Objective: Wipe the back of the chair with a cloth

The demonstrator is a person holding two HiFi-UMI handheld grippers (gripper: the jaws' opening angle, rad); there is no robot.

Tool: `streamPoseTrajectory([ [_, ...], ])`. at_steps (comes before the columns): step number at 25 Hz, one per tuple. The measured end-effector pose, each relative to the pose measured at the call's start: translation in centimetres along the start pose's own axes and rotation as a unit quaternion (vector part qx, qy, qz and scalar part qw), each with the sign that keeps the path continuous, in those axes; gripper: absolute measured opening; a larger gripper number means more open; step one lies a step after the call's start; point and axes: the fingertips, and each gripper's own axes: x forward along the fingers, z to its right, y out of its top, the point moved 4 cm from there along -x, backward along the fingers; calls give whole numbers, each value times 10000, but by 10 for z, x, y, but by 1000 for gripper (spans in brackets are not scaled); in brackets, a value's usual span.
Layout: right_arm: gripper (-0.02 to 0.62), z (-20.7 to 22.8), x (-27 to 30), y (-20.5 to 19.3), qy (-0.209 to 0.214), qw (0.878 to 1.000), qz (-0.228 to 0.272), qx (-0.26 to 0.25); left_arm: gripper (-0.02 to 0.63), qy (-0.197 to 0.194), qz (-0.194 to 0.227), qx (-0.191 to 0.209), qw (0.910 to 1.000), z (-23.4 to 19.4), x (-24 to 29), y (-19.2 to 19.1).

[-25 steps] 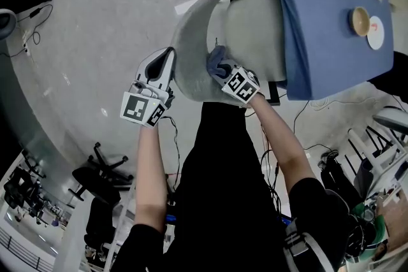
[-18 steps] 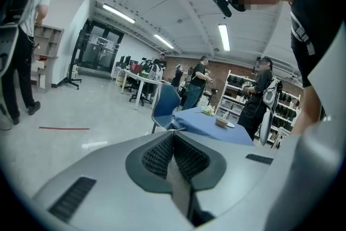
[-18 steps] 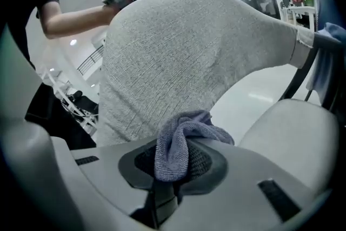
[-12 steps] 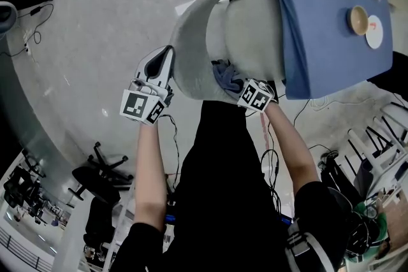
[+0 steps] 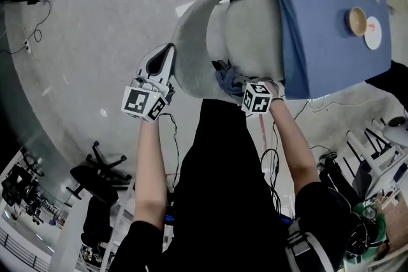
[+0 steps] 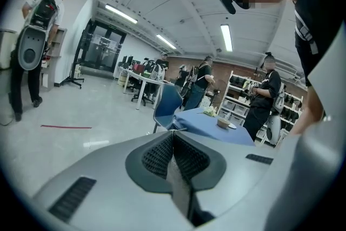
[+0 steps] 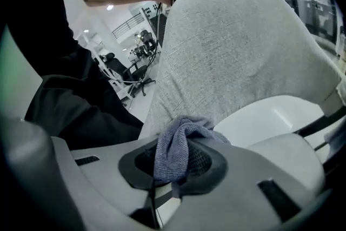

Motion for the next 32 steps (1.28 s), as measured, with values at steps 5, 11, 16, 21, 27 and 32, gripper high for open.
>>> streamPoseTrajectory([
  [5, 81, 2, -6, 25, -151, 9995, 136, -257, 23, 30, -1, -17, 10000, 0, 1, 0],
  [11, 83, 6, -9, 47, -374, 9981, 279, -406, 23, 11, -9, -88, 10000, 0, 0, 0],
  [16, 83, 11, -11, 63, -614, 9957, 295, -633, 23, 0, -16, -100, 9999, 1, -1, 2],
  [21, 83, 17, -16, 82, -859, 9922, 391, -819, 23, -51, -49, -185, 9998, -1, -2, 2],
  [27, 84, 19, -29, 108, -1032, 9874, 513, -1083, 23, -12, -196, -119, 9997, 1, 0, 3],
  [32, 84, 16, -49, 132, -1003, 9852, 909, -1047, 25, 128, -244, -266, 9993, 4, -2, 4],
])
